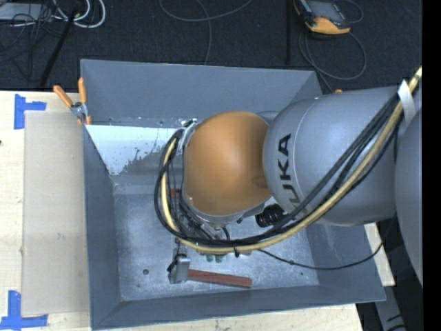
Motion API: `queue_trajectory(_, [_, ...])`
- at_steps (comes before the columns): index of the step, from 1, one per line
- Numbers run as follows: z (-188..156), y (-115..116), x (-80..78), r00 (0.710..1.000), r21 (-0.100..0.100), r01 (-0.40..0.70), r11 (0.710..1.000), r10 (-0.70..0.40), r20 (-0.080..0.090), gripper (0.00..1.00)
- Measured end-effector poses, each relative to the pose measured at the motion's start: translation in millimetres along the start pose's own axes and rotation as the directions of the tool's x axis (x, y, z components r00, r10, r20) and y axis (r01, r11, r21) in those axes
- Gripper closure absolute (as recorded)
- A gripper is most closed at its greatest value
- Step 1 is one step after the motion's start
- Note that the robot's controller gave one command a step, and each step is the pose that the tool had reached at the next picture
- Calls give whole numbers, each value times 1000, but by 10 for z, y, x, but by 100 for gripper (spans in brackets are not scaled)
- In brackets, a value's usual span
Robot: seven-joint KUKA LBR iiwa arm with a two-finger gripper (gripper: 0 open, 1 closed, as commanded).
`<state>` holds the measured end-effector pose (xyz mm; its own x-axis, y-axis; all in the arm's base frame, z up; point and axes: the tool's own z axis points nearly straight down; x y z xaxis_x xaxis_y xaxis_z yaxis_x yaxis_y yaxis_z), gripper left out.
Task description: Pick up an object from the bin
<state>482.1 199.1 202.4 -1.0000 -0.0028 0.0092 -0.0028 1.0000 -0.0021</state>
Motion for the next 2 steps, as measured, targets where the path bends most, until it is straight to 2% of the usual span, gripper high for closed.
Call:
queue_trajectory(1, [489, -196, -505, 966, 0, 257, 966, -257, 7, 0])
queue_trajectory(2, [1350, -540, -767, 898, 1, 440, 898, -440, 3, 0])
